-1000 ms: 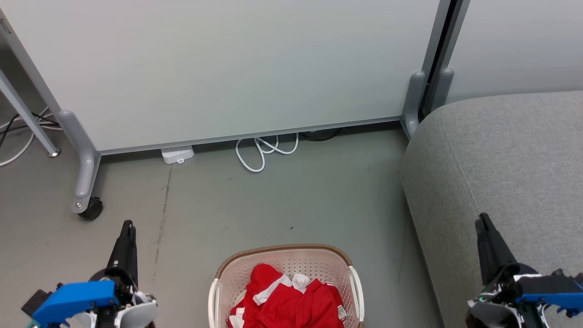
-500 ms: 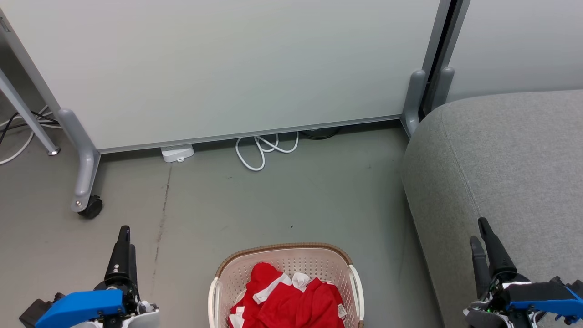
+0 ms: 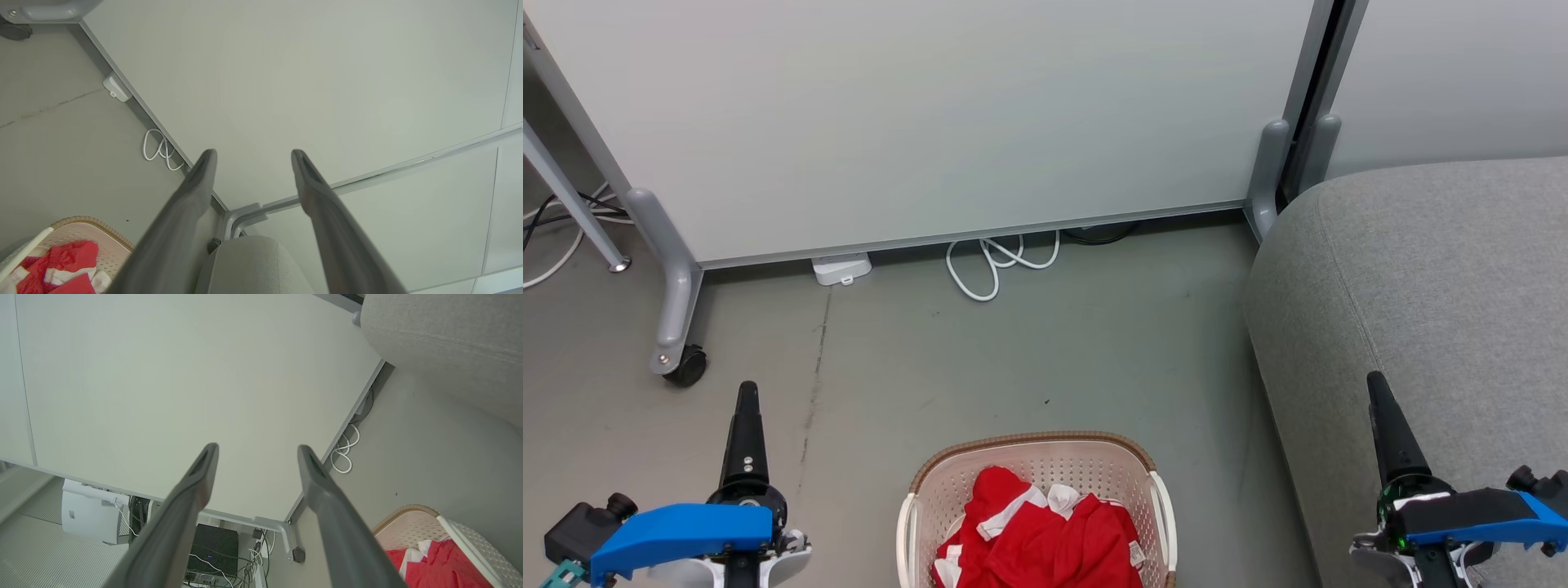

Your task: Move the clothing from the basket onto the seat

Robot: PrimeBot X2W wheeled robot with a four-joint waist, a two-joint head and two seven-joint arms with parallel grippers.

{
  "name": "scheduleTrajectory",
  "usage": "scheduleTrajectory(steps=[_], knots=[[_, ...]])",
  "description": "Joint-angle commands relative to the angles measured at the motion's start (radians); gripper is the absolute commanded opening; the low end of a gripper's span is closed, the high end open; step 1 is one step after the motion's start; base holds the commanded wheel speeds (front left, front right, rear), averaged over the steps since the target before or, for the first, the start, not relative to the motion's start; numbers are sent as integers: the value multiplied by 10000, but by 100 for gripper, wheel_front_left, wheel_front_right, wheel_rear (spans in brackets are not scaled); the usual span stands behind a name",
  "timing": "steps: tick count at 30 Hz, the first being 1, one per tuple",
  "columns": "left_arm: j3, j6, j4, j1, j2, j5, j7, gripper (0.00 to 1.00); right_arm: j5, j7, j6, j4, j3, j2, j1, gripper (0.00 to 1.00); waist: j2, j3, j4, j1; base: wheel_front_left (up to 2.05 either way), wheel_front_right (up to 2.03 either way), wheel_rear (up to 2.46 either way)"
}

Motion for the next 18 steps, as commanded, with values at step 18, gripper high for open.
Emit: scheduleTrajectory(steps=[18], knots=[[-800, 695, -523, -246, 99, 4319, -717, 100, -4312, -708, 25, -845, 568, -77, -294, 100, -1, 95, 46, -1, 0, 0, 0]])
